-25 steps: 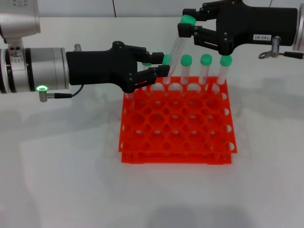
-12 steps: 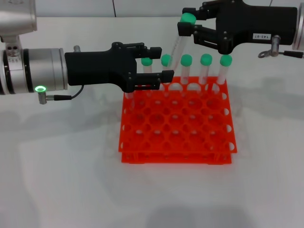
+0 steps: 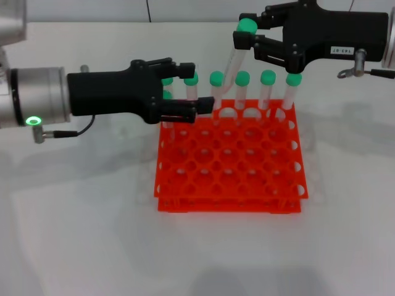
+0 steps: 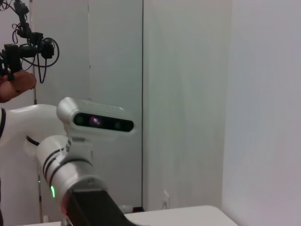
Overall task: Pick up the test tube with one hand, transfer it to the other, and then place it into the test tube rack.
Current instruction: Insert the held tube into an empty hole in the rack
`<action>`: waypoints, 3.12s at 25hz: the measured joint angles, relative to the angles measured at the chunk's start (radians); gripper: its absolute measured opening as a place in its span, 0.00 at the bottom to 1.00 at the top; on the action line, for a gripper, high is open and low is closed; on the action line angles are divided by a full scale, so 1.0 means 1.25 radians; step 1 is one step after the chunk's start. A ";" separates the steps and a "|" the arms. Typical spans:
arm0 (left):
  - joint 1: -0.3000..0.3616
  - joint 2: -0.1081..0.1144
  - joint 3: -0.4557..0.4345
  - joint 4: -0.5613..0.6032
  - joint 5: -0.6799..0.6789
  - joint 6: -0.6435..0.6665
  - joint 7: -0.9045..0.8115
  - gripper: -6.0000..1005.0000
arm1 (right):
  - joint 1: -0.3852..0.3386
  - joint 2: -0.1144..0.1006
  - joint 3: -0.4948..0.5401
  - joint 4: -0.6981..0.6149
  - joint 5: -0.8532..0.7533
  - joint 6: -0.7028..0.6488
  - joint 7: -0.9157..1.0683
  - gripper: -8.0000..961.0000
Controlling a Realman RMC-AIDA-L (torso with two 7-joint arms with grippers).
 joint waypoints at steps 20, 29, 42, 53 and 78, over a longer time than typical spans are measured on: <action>0.220 0.002 0.002 0.350 0.041 0.144 -0.338 0.89 | -0.034 0.004 -0.026 -0.014 0.004 -0.001 0.008 0.29; 0.289 0.025 -0.018 0.464 0.183 0.178 -0.358 0.88 | -0.046 0.008 -0.064 -0.012 0.031 0.007 0.010 0.29; 0.293 0.043 -0.088 0.475 0.303 0.176 -0.229 0.88 | -0.020 0.011 -0.220 -0.012 0.091 0.194 0.010 0.29; 0.276 0.050 -0.089 0.433 0.309 0.173 -0.167 0.88 | 0.004 0.010 -0.287 -0.009 0.114 0.277 0.011 0.29; 0.258 0.046 -0.083 0.428 0.313 0.173 -0.154 0.88 | 0.035 0.009 -0.315 0.044 0.114 0.310 0.044 0.29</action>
